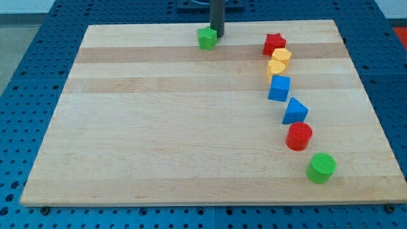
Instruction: Move the green star to the top left corner of the board
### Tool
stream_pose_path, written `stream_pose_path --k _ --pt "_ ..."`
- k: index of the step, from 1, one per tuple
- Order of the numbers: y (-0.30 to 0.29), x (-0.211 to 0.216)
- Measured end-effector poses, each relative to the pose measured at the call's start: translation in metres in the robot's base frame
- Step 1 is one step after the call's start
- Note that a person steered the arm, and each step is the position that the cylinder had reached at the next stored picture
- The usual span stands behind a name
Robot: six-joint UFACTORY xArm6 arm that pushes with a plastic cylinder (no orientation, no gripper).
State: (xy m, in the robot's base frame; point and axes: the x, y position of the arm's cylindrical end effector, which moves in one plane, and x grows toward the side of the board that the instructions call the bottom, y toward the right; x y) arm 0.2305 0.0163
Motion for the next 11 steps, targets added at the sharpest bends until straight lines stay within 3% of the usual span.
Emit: stream_pose_path --k 1,3,6,9,10,11 --pt "0.026 0.008" --pt "0.016 0.021" --pt "-0.066 0.021" --pt "-0.201 0.021" --pt "-0.204 0.021" --pt "-0.132 0.027"
